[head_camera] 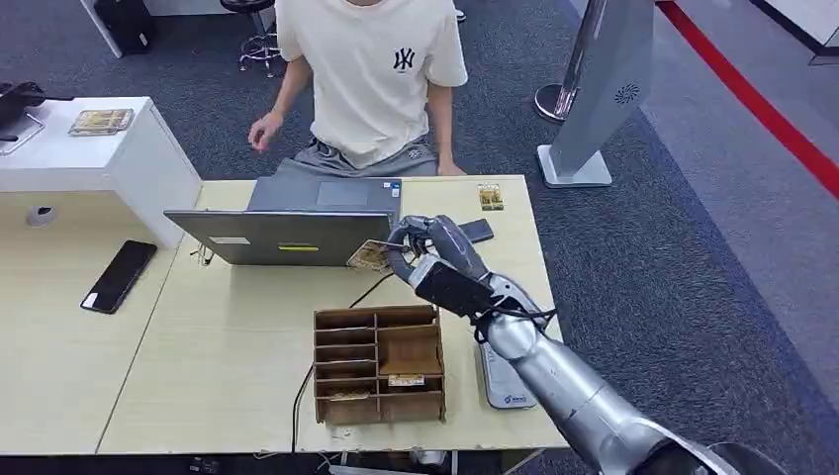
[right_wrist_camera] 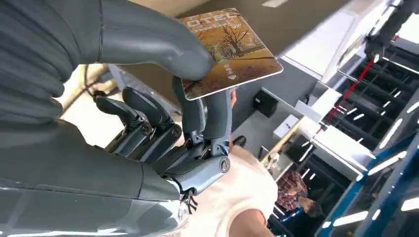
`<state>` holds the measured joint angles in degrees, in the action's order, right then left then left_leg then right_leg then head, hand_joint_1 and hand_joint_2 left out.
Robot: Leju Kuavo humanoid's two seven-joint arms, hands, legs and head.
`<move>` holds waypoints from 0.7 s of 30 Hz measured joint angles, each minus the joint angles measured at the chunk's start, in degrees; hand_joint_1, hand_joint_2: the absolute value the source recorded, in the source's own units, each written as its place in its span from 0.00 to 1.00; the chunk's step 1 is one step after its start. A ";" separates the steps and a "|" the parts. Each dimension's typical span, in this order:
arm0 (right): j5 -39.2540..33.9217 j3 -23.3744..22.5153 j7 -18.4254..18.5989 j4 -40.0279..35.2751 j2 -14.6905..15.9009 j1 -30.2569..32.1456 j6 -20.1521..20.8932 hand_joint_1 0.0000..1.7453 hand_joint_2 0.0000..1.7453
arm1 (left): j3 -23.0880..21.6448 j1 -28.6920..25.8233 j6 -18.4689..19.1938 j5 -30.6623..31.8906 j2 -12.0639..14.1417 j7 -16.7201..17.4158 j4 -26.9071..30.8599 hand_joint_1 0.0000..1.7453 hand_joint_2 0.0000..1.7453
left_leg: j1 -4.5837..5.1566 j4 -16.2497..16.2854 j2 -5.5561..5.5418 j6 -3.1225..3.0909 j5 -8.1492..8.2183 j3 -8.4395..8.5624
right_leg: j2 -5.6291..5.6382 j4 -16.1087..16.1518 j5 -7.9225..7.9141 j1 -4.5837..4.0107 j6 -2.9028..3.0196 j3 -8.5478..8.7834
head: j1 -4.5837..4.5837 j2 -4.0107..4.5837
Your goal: Pass the card to the sensor for recognition and then transmit it.
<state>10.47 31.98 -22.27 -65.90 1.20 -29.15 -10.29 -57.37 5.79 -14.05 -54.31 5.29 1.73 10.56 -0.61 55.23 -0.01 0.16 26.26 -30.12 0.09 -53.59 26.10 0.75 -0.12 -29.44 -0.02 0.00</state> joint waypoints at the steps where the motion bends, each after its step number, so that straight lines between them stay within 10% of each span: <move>1: -0.09 0.02 -0.09 0.46 -0.24 -0.54 -0.11 1.00 1.00 | 0.00 0.08 -0.02 0.07 0.00 0.02 0.00 0.00 0.00 | 0.00 0.00 -0.01 0.00 0.00 0.00 | -0.01 0.00 0.00 0.00 0.00 0.00 | 0.00 0.00; 21: -2.19 -1.62 -2.40 8.91 -5.59 -9.83 -4.56 1.00 1.00 | 0.00 0.83 -0.28 2.41 0.00 1.00 0.02 0.00 0.00 | 0.00 0.00 0.00 0.00 -0.01 0.00 | 0.00 0.00 -0.02 0.00 -0.01 -0.02 | -0.02 0.00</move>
<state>8.28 30.36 -24.68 -56.99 -4.39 -38.97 -14.86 -57.37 6.62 -14.34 -51.91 5.29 2.73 10.58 -0.60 55.23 -0.01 0.16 26.25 -30.13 0.10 -53.59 26.09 0.75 -0.14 -29.46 -0.04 0.00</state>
